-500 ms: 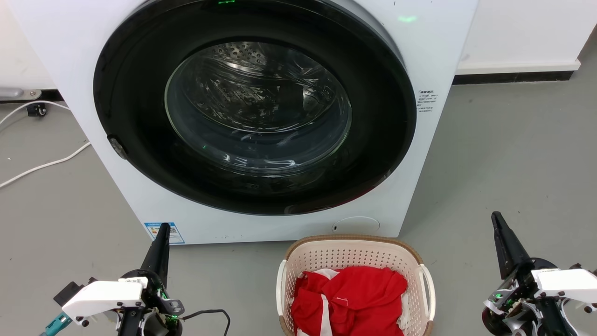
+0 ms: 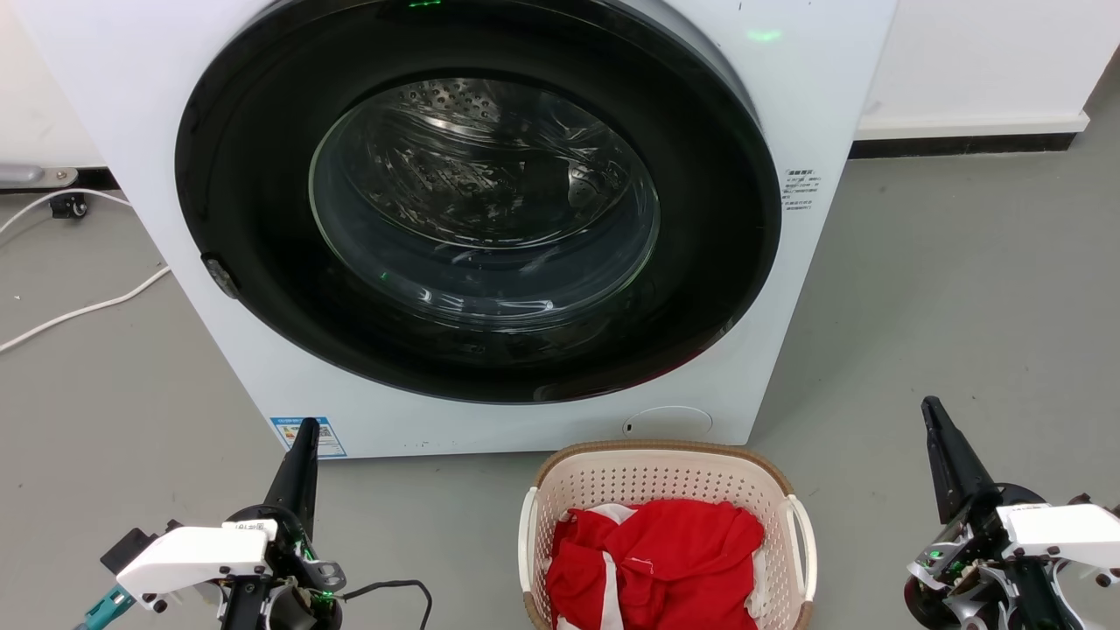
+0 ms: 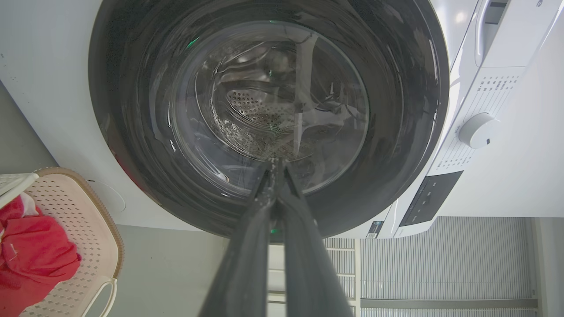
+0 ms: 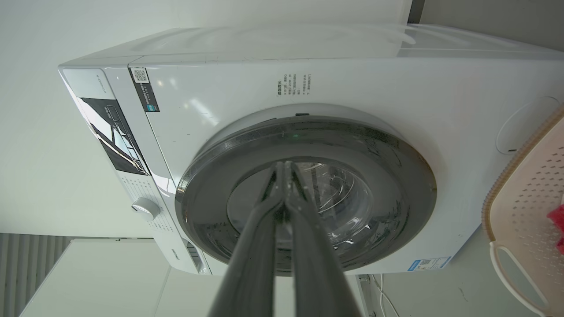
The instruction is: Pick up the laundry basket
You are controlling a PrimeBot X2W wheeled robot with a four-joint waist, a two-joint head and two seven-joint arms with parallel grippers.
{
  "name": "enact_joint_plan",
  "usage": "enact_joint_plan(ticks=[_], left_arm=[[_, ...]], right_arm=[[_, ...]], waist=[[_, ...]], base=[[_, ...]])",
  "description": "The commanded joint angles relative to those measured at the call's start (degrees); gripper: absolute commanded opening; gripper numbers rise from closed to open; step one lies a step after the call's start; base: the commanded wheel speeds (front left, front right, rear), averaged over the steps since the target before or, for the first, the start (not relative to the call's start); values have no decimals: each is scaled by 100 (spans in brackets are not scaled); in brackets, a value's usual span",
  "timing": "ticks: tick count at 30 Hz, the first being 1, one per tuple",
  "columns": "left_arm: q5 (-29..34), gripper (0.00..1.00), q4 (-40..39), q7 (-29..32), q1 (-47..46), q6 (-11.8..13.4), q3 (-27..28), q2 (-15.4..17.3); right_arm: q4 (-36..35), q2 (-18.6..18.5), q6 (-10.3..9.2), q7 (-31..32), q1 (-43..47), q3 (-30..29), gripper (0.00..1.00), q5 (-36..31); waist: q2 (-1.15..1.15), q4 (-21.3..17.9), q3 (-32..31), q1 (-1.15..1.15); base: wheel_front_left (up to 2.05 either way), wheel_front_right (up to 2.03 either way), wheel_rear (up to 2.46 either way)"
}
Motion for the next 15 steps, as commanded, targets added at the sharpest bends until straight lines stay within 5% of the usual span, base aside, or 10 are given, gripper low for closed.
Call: enact_joint_plan(ticks=[1, 10, 11, 15], left_arm=[[-1, 0, 6, 14, -53, -28, 14, 9], [2, 0, 84, -12, 66, 4, -15, -12], [4, 100, 108, -26, 100, 8, -24, -16], [99, 100, 17, -147, 116, 7, -22, -15]], right_arm=[[-23, -28, -2, 8, -55, 5, 0, 23], [92, 14, -1, -10, 68, 6, 0, -6], [119, 18, -1, -21, 98, 8, 100, -12], [62, 16, -1, -143, 118, 2, 100, -122]], waist=[[0, 0, 0, 0], [0, 0, 1, 0], [0, 0, 1, 0], [0, 0, 5, 0]], base=[[0, 0, 0], [0, 0, 0], [0, 0, 0], [0, 0, 0]])
